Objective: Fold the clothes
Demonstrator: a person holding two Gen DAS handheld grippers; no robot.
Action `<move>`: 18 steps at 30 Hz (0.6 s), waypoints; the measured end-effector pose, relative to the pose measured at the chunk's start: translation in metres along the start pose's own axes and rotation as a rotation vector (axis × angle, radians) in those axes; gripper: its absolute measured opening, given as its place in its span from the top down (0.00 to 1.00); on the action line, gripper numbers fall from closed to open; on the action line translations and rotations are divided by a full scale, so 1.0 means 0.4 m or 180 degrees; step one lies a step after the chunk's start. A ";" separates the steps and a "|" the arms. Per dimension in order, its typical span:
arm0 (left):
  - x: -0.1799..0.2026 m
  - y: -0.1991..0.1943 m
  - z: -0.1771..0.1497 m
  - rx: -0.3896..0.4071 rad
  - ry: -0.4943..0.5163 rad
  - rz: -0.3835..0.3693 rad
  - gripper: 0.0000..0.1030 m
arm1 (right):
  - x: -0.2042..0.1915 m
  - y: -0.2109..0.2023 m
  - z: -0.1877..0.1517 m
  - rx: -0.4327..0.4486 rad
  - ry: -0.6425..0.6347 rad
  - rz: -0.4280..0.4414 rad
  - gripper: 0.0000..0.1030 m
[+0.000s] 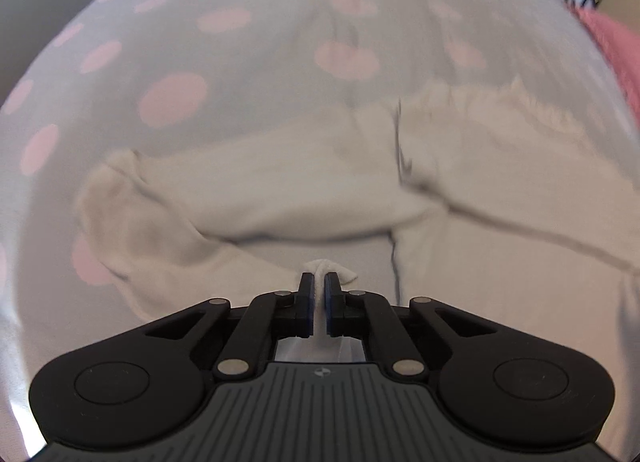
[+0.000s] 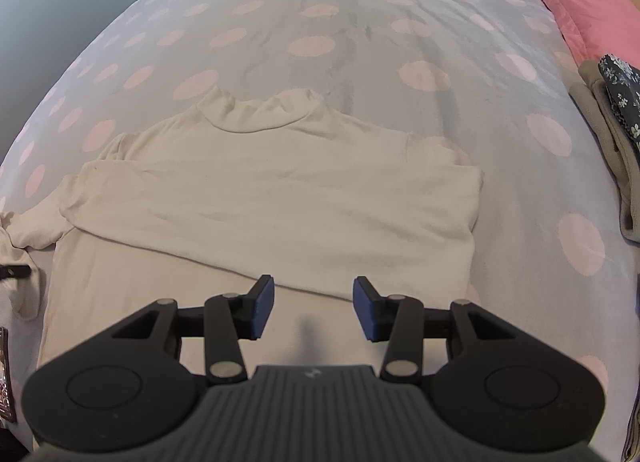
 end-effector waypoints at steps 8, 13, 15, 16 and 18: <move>0.039 -0.259 0.167 0.0816 -0.0248 -0.0629 0.97 | -0.014 -0.003 0.004 0.0015 -0.0023 0.0005 0.54; 0.159 -0.367 0.233 0.1023 -0.0076 -0.1155 0.97 | -0.014 -0.010 0.011 0.0041 0.0012 0.0001 0.54; 0.238 -0.385 0.246 0.1005 0.0128 -0.1266 0.97 | -0.008 -0.015 0.018 0.0060 0.0055 0.0002 0.54; 0.280 -0.384 0.252 0.0982 0.0229 -0.1302 0.97 | -0.004 -0.018 0.022 0.0073 0.0083 0.0008 0.54; 0.364 -0.370 0.255 0.0927 0.0388 -0.1404 0.97 | 0.004 -0.029 0.032 0.0113 0.0136 0.0031 0.54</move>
Point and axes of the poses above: each gripper's, at about its wrist camera, not at the fingertips, and y roughly the way its jaws point, x to its right, z to its top, the point moved 5 cm from there along y, roughly the way its jaws point, and after that the axes turned 6 degrees about -y, right-handed, at the moved point
